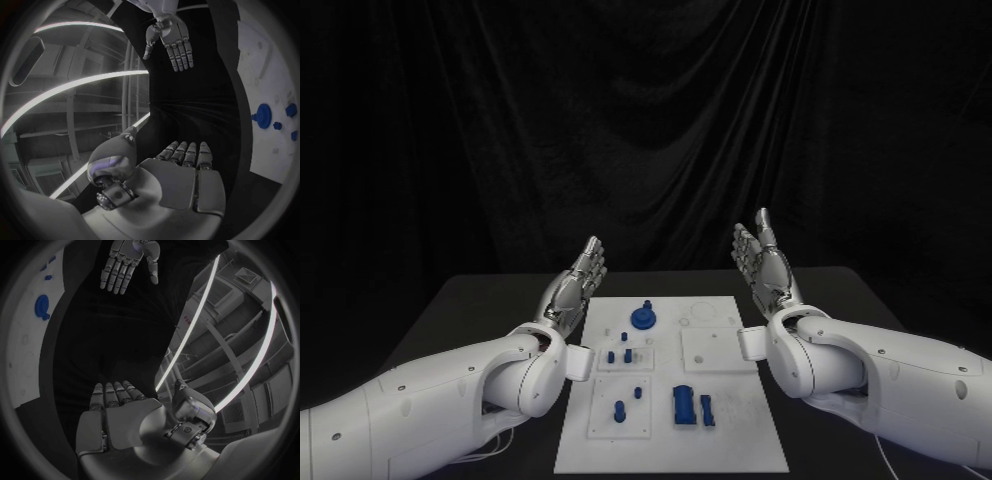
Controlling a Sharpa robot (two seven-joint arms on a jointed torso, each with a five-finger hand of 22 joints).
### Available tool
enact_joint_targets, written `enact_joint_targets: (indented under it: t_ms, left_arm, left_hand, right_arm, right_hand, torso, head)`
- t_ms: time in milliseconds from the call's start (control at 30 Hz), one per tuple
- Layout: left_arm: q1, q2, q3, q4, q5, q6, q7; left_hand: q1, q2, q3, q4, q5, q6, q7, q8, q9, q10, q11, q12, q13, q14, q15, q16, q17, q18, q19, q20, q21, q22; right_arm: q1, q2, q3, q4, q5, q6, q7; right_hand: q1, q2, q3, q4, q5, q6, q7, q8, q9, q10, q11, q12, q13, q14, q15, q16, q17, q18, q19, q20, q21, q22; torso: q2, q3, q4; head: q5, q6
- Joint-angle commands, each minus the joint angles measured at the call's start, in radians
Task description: Assemble the parts on the task board
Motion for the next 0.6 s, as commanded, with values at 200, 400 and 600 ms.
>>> enact_joint_targets:
  t_ms: [200,400,600]
  left_arm:
    - [0.013,0.006,0.034,0.051,0.091,-0.305,-0.057]
    - [0.014,0.007,0.038,0.057,0.096,-0.324,-0.061]
    - [0.014,0.007,0.038,0.057,0.096,-0.324,-0.061]
  left_hand:
    - [-0.196,-0.073,0.004,-0.083,-0.063,-0.005,0.002,-0.005,-0.001,-0.002,-0.009,-0.029,-0.001,0.0,-0.014,-0.004,-0.001,-0.027,0.0,-0.031,-0.007,-0.008]
    - [-0.25,-0.073,0.004,-0.083,-0.14,-0.005,0.002,-0.005,-0.001,-0.002,-0.009,-0.029,-0.001,0.0,-0.014,-0.004,-0.001,-0.027,0.0,-0.031,-0.007,-0.008]
    - [-0.291,-0.073,0.004,-0.083,-0.14,-0.005,0.002,-0.005,-0.001,-0.002,-0.009,-0.029,-0.001,0.0,-0.014,-0.004,-0.001,-0.027,0.0,-0.031,-0.007,-0.008]
  right_arm:
    - [-0.004,0.006,0.007,-0.002,0.111,-0.082,0.013]
    - [-0.004,0.006,0.007,-0.002,0.111,-0.082,0.013]
    - [-0.004,0.006,0.007,-0.002,0.111,-0.082,0.013]
  right_hand:
    - [-0.006,0.001,0.002,0.0,-0.003,-0.005,-0.001,-0.004,-0.001,0.0,-0.003,-0.004,-0.001,0.0,-0.005,-0.003,-0.001,-0.007,0.0,-0.005,-0.004,-0.001]
    - [-0.006,0.001,0.002,0.0,-0.003,-0.005,-0.001,-0.004,-0.001,0.0,-0.003,-0.004,-0.001,0.0,-0.005,-0.003,-0.001,-0.007,0.0,-0.005,-0.004,-0.001]
    - [-0.006,0.001,0.002,0.0,-0.003,-0.005,-0.001,-0.004,-0.001,0.0,-0.003,-0.004,-0.001,0.0,-0.005,-0.003,-0.001,-0.007,0.0,-0.005,-0.004,-0.001]
  torso:
    - [0.004,0.0084,-0.0061]
    - [0.004,0.0084,-0.0061]
    - [0.004,0.0084,-0.0061]
  head:
    - [0.0,0.014]
    - [0.0,0.014]
    - [0.0,0.014]
